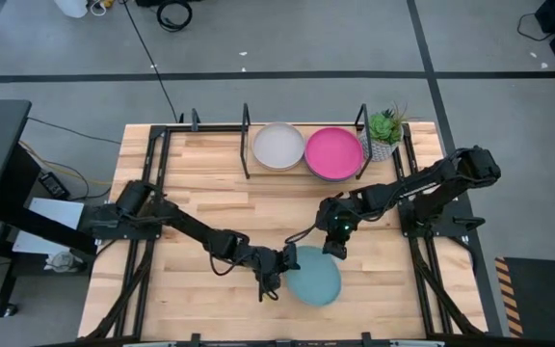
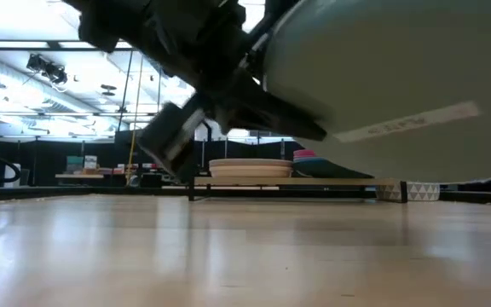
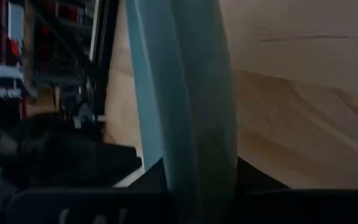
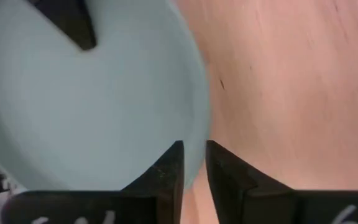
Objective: Place and stack plates onto a shelf
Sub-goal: Stack the light blue plate on top of the gray plate on the shelf, then return to Home Position
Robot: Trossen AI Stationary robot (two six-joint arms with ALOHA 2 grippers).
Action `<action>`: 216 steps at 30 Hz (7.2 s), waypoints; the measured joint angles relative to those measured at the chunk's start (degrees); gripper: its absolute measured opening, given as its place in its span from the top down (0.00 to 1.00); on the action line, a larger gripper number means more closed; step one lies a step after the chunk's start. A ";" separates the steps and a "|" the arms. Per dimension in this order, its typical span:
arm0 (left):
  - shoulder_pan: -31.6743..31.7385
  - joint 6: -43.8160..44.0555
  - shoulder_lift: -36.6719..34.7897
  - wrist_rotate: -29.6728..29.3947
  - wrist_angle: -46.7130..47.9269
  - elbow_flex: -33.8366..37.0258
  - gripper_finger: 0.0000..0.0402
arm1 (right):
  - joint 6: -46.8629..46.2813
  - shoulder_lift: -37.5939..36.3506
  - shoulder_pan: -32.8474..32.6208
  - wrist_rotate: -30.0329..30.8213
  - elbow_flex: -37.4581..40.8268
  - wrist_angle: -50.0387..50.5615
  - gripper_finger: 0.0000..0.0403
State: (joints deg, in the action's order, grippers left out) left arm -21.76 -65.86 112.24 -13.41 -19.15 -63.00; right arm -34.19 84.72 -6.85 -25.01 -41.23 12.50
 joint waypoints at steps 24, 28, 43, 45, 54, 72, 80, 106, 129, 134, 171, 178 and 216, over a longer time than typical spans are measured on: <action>6.26 21.32 -13.16 -15.09 18.45 0.49 0.85 | 10.61 -21.66 -11.93 51.32 -0.02 8.78 0.75; 7.46 21.99 -13.02 -21.22 17.56 1.98 0.86 | 17.27 -20.87 -13.24 62.44 -0.02 6.87 0.75; 15.04 23.14 -13.02 -29.01 8.12 3.43 0.85 | 36.34 -19.23 -13.39 71.81 16.05 -26.86 0.75; 15.54 23.19 -13.02 -29.14 5.30 3.43 0.85 | 37.24 -19.27 -13.38 71.26 18.87 -31.15 0.75; 21.65 26.92 -13.02 -30.43 -2.57 3.43 0.85 | 37.45 -19.32 -13.40 70.22 24.90 -40.32 0.75; 29.97 32.11 -9.35 -27.45 -2.26 3.43 0.85 | 35.00 -19.25 -13.40 69.84 24.90 -39.42 0.75; 30.98 26.26 -6.35 -29.00 -1.52 3.43 0.83 | 33.74 -19.25 -13.40 66.94 24.90 -38.98 0.75; 36.44 47.48 -9.79 3.03 7.47 2.02 0.53 | 32.73 -19.23 -13.40 66.90 24.90 -36.03 0.75; 33.75 57.00 -37.95 20.36 -15.87 31.63 0.64 | 33.25 -31.69 -11.60 59.28 40.91 -59.37 0.79; 33.73 55.58 -44.63 19.24 -16.70 36.66 0.64 | 32.51 -33.96 -11.61 55.40 40.92 -59.03 0.79; 33.73 57.78 -72.01 16.59 -25.23 62.53 0.65 | 24.85 -70.09 -11.32 63.75 40.89 -21.43 0.79; 33.73 57.74 -77.44 16.64 -24.81 62.53 0.70 | 24.90 -70.08 -11.32 63.74 40.89 -21.44 0.79; 33.73 62.20 -77.76 16.18 -24.68 62.60 0.71 | 24.91 -70.07 -11.32 63.71 40.89 -21.45 0.79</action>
State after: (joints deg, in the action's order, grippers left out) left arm 11.97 -3.66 34.48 2.78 -43.83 -0.40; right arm -9.28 14.66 -18.17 38.70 -0.34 -8.95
